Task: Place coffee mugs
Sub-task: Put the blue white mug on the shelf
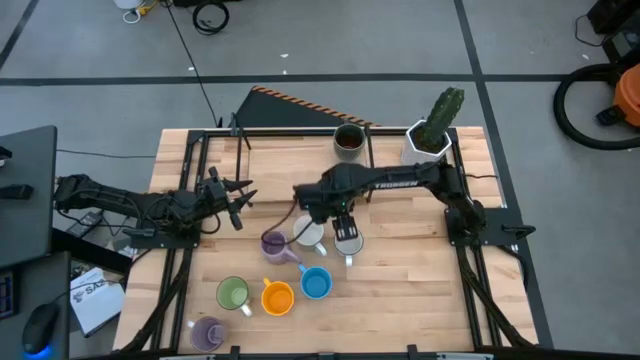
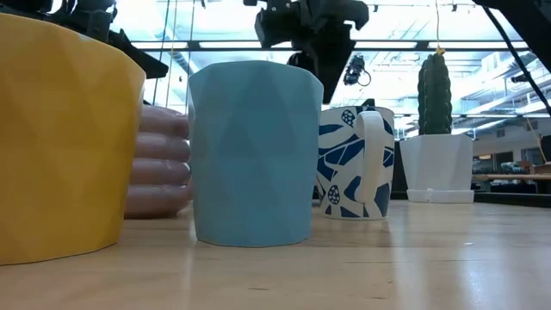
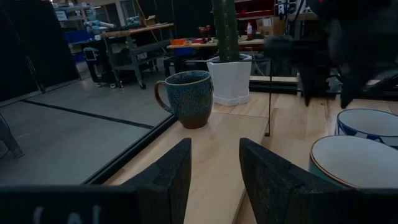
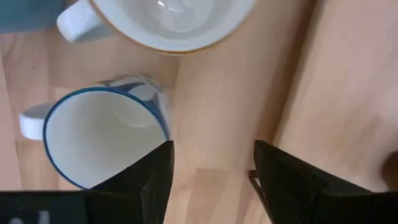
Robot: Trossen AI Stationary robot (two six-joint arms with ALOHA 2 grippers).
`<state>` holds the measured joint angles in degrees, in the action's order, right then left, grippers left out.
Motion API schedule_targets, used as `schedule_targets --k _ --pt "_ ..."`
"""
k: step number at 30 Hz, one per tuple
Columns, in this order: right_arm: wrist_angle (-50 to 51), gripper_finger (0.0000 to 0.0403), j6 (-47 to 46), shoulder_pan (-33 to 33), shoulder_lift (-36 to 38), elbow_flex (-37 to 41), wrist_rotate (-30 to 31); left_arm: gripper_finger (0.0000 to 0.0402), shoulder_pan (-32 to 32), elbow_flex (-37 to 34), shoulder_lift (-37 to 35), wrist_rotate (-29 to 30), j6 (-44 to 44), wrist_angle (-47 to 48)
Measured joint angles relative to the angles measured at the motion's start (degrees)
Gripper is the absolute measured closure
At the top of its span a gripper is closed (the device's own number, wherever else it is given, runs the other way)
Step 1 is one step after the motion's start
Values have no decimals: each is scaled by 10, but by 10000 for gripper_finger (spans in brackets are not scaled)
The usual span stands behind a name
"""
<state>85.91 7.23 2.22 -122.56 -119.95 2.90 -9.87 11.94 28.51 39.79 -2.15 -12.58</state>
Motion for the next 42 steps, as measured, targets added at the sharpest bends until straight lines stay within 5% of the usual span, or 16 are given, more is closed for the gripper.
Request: schedule_targets --k 17,34,42 --pt "-53 205 -32 6 0 103 -45 261 0 0 0 0 0 0" --pt "-73 357 -51 -6 0 130 -46 261 0 0 0 0 0 0" --pt "-60 368 -41 -23 4 129 -53 261 0 0 0 0 0 0"
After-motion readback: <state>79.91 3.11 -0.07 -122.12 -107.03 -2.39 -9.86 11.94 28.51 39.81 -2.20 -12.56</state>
